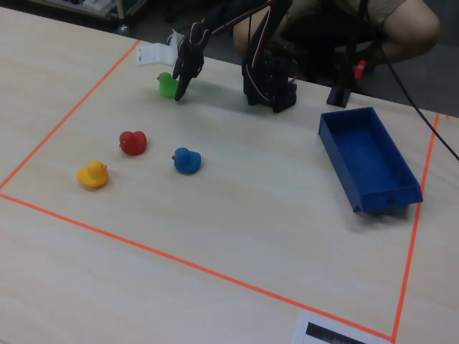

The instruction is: Grasp green duck and put it into box.

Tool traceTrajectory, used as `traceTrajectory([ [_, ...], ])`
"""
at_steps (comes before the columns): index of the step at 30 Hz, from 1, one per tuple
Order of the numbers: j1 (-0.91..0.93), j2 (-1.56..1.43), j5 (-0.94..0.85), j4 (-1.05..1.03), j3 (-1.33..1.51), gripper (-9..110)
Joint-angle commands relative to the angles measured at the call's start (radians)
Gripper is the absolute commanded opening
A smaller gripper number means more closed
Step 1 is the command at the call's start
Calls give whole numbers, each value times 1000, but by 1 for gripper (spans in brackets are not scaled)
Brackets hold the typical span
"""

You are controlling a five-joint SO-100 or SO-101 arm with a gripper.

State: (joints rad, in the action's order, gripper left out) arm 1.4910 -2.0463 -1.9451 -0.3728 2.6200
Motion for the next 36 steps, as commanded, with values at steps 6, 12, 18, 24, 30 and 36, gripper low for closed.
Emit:
traceTrajectory([
  [6,-28,57,52,104,-21,38],
  [12,-21,98,46,143,-21,38],
  [18,-14,106,21,123,-25,0],
  [24,11,106,-40,107,-11,0],
  [30,-2,101,3,57,-43,0],
  [36,-100,-20,247,-207,-213,0],
])
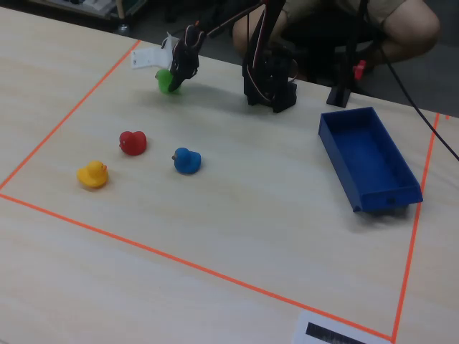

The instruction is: Grasp green duck and put it into box.

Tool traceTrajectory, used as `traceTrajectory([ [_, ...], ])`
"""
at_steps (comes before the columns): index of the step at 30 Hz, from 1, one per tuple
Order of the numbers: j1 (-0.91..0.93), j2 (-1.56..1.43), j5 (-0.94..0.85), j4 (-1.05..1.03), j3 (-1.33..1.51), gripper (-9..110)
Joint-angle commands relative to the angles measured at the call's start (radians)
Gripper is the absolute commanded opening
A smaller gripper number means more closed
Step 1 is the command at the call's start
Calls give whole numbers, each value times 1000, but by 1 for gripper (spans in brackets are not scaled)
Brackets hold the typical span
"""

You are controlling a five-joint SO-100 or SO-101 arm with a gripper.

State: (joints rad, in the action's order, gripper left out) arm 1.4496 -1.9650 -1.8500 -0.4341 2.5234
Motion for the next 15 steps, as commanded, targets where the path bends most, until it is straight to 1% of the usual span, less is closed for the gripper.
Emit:
traceTrajectory([
  [1,-89,-149,207,-202,-149,0],
  [3,-163,-267,301,-319,-202,0],
  [6,-337,-443,451,-494,-281,0],
  [10,-650,-623,652,-733,-382,0],
  [15,-1118,-644,954,-1080,-563,0],
])
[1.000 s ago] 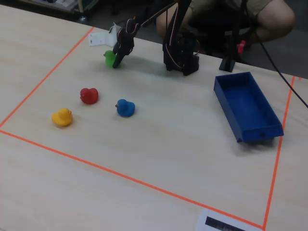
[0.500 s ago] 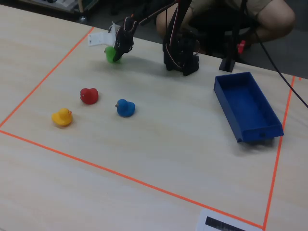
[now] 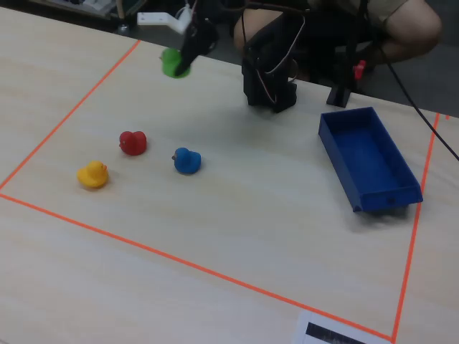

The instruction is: Grasp green duck and put it into box.

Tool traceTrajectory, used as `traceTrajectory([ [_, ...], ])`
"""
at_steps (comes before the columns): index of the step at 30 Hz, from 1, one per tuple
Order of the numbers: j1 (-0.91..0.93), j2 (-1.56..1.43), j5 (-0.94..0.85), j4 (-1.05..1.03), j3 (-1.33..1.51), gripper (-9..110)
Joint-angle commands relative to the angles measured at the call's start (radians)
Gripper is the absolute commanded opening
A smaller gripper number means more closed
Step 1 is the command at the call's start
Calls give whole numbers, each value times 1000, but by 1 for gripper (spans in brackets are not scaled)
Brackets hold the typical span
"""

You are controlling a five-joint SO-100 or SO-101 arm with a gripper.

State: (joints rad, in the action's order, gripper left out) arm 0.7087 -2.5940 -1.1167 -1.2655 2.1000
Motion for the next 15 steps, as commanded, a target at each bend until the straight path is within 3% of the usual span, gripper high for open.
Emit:
traceTrajectory([
  [1,-485,-6,284,-302,-163,0],
  [7,-1000,78,532,-388,-193,0],
  [15,-1468,259,692,-350,-253,0],
])
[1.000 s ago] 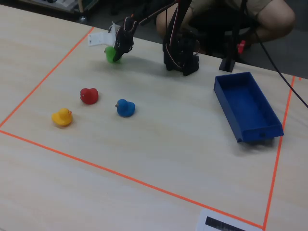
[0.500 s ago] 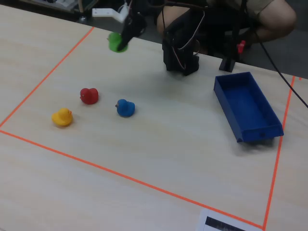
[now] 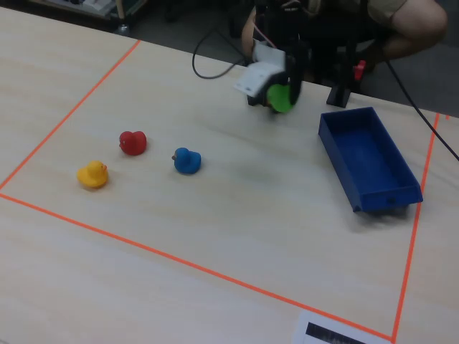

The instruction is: Grasp green duck and put it into box.

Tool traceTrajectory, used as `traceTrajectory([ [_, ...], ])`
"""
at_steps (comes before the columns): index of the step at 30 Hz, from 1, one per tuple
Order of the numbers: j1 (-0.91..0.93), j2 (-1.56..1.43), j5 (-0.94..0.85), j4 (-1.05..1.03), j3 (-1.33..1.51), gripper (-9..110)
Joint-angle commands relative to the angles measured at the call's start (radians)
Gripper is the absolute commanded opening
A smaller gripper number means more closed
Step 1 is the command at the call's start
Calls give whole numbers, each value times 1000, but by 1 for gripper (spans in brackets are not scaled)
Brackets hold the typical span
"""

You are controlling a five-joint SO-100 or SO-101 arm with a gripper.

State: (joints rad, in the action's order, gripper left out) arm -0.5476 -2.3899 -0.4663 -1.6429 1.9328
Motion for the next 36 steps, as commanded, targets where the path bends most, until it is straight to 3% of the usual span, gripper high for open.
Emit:
traceTrajectory([
  [1,-222,69,41,28,-109,0],
  [16,-505,232,-26,146,-206,0],
  [30,-566,388,-48,545,-101,2],
  [36,-546,437,-89,658,9,20],
])
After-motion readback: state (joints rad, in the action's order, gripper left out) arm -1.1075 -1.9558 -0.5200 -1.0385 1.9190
